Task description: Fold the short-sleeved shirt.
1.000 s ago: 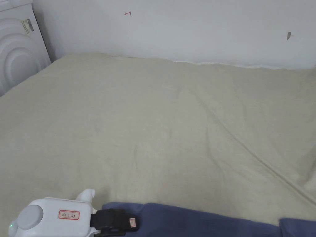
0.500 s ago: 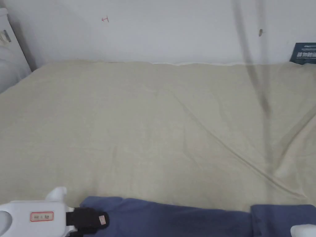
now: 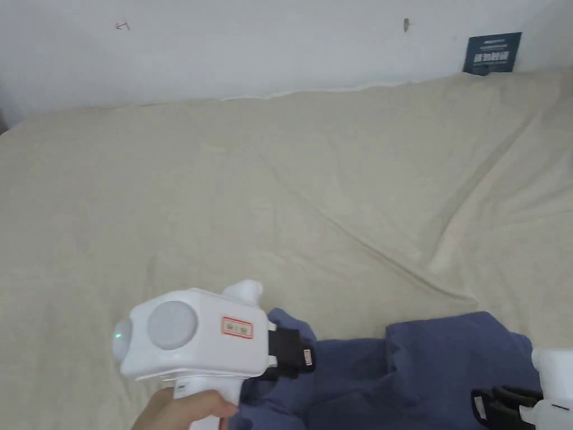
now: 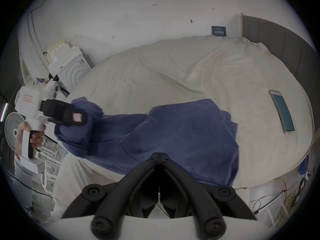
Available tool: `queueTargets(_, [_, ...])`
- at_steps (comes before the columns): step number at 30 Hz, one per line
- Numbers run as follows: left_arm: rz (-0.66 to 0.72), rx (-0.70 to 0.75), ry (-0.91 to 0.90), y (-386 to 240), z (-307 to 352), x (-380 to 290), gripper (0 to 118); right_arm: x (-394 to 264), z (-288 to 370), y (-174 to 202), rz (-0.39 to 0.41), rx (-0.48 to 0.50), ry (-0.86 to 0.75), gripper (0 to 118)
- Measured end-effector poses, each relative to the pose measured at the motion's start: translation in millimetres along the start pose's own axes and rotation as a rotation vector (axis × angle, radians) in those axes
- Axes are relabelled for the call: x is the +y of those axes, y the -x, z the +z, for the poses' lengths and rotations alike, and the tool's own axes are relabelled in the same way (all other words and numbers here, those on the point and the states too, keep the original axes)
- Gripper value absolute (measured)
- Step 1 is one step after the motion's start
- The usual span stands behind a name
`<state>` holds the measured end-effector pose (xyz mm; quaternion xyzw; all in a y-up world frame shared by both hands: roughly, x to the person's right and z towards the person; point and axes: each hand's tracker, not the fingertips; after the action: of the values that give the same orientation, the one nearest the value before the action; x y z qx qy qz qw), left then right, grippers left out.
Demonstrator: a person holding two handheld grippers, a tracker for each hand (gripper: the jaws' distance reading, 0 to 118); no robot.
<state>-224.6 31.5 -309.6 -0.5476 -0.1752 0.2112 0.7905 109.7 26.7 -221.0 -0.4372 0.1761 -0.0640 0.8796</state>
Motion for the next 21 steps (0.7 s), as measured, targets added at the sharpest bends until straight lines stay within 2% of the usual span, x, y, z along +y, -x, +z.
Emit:
queueTargets(8, [0.019, 0.042, 0.084, -10, -52, 10, 10, -8, 9, -30, -0.058, -0.041, -0.013, 0])
queueTargets(10, [-0.006, 0.048, 0.096, -11, -53, 10, 15, -9, 7, -34, -0.085, -0.051, -0.017, 0])
queueTargets(11, [-0.004, 0.029, 0.088, -10, -51, 9, 27, -9, 6, -36, -0.097, -0.051, -0.017, 0])
queueTargets(12, [0.003, -0.026, 0.069, -20, -45, 4, 60, -9, 6, -37, -0.105, -0.047, -0.017, 0])
queueTargets(13, [0.012, -0.053, 0.058, -21, -41, 4, 84, -9, 6, -36, -0.108, -0.045, -0.018, 0])
queueTargets(14, [0.018, -0.07, 0.038, -23, -36, 4, 102, -8, 5, -36, -0.11, -0.043, -0.02, 0])
queueTargets(15, [0.002, -0.08, 0.012, -25, -29, 6, 107, -8, 5, -36, -0.108, -0.039, -0.02, 0])
queueTargets(21, [-0.058, -0.081, -0.088, -36, 23, 7, 107, -4, 3, -28, -0.086, -0.024, -0.02, 0])
